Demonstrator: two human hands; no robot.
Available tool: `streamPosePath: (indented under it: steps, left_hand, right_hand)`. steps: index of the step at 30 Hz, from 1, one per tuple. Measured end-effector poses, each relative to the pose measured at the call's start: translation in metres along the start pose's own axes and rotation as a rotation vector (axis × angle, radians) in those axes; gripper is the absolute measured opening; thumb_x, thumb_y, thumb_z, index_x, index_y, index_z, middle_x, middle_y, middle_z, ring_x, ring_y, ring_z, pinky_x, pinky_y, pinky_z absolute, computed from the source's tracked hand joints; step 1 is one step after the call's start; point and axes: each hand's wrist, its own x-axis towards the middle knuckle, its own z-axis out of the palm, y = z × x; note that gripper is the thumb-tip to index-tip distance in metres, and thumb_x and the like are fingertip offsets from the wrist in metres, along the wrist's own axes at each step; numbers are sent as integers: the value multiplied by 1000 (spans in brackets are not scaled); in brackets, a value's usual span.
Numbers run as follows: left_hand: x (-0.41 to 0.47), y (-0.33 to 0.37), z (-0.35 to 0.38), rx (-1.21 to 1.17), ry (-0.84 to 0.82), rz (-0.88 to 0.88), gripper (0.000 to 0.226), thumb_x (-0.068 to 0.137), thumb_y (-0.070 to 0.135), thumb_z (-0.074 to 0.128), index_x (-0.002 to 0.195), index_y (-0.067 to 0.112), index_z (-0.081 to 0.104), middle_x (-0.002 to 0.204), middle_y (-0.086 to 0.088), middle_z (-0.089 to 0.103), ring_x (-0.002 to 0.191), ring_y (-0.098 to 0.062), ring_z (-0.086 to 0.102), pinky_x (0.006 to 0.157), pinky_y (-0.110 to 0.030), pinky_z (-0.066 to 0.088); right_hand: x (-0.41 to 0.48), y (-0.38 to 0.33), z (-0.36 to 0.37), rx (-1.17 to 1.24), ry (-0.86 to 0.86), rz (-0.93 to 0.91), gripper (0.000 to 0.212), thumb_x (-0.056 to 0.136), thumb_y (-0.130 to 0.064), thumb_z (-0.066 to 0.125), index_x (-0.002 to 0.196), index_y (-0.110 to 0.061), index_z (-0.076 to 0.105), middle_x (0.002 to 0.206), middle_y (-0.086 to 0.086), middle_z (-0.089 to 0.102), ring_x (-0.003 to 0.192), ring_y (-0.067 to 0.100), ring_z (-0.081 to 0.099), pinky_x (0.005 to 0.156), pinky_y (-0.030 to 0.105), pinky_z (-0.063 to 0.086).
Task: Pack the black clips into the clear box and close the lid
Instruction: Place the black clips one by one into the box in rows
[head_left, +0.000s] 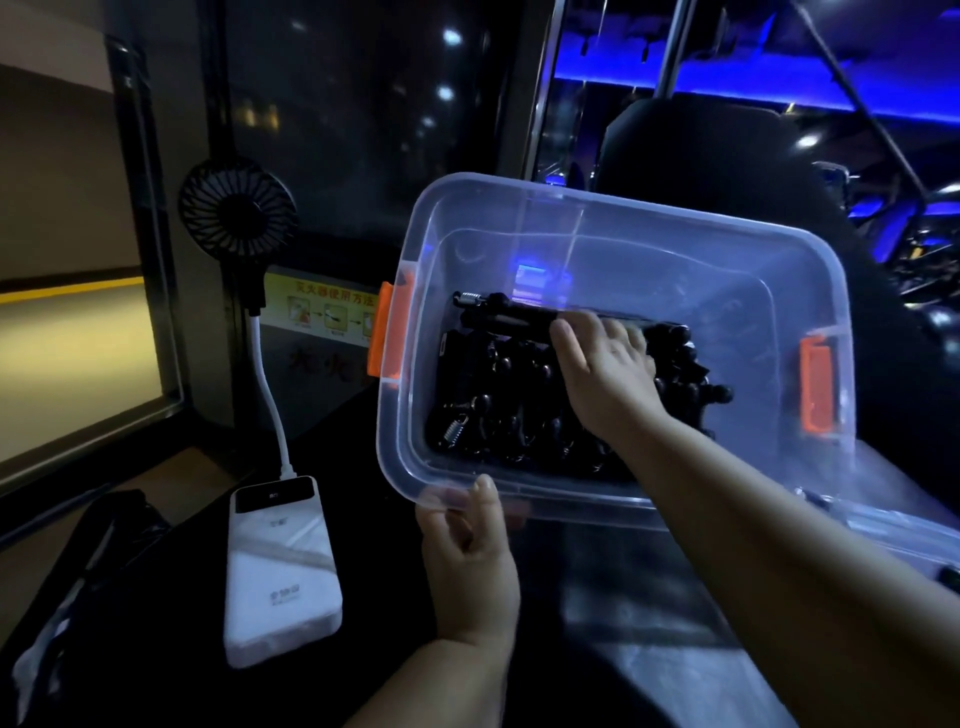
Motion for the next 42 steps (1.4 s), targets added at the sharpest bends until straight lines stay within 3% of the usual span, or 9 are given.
streamPosePath:
  steps: [4, 8, 14, 17, 24, 26, 30, 33, 42]
  left_hand:
    - [0, 4, 0, 0, 5, 24, 33, 83, 48, 59, 84, 18, 45, 71, -4, 62, 65, -17, 56, 61, -19, 43]
    - [-1, 9, 2, -29, -29, 41, 16, 97, 24, 49, 88, 14, 40, 61, 4, 69, 54, -6, 58, 56, -14, 45]
    - [0, 9, 3, -31, -96, -31, 30, 99, 33, 44, 102, 4, 47, 69, -3, 71, 67, -18, 66, 60, -26, 46]
    - [-5, 13, 5, 14, -233, -82, 40, 87, 49, 53, 96, 10, 55, 77, -5, 72, 72, -17, 68, 64, -27, 46]
    - [-10, 16, 5, 58, -288, -109, 24, 93, 35, 55, 83, 14, 62, 74, -3, 74, 71, -14, 68, 64, -27, 46]
    - [-10, 15, 5, 55, -292, -104, 24, 93, 33, 56, 82, 14, 62, 74, -1, 74, 69, -13, 67, 63, -26, 46]
    - [-10, 16, 6, 69, -290, -83, 25, 94, 34, 55, 77, 16, 60, 70, 1, 74, 62, -5, 66, 62, -24, 45]
    - [-12, 16, 6, 64, -291, -76, 25, 94, 33, 54, 75, 17, 58, 65, 3, 72, 58, -2, 65, 62, -25, 44]
    - [-11, 15, 7, 59, -295, -46, 26, 95, 32, 54, 73, 17, 57, 61, 5, 71, 57, -2, 64, 62, -25, 44]
  right_hand:
    - [-50, 17, -17, -122, -242, 16, 31, 98, -47, 29, 118, -32, 48, 127, 4, 50, 121, 31, 40, 97, 45, 34]
    - [-86, 40, -28, -263, -360, 76, 43, 94, -60, 24, 117, -32, 48, 120, 1, 61, 114, 27, 53, 87, 41, 32]
    - [-112, 53, -31, -426, -210, 2, 53, 95, -63, 19, 85, -27, 57, 100, -2, 67, 104, 25, 57, 85, 39, 32]
    - [-118, 57, -32, -427, -148, -27, 56, 96, -61, 19, 87, -25, 61, 96, -1, 67, 101, 25, 58, 85, 40, 33]
    - [-129, 80, -51, -242, 10, -87, 47, 94, -55, 31, 90, -23, 65, 91, -3, 68, 94, 24, 60, 78, 36, 39]
    - [-131, 96, -64, -107, 194, -17, 43, 93, -51, 41, 83, -17, 65, 81, 2, 67, 85, 27, 60, 68, 35, 43]
    - [-128, 142, -88, 133, 405, 215, 32, 96, -38, 48, 72, -17, 49, 69, 0, 53, 74, 26, 52, 59, 32, 28]
    - [-119, 180, -94, 127, 313, 385, 22, 97, -37, 44, 87, -20, 52, 84, 3, 56, 87, 26, 53, 68, 32, 31]
    - [-97, 231, -90, 5, -12, 693, 37, 89, -50, 36, 104, -19, 49, 103, 18, 63, 97, 37, 59, 82, 39, 47]
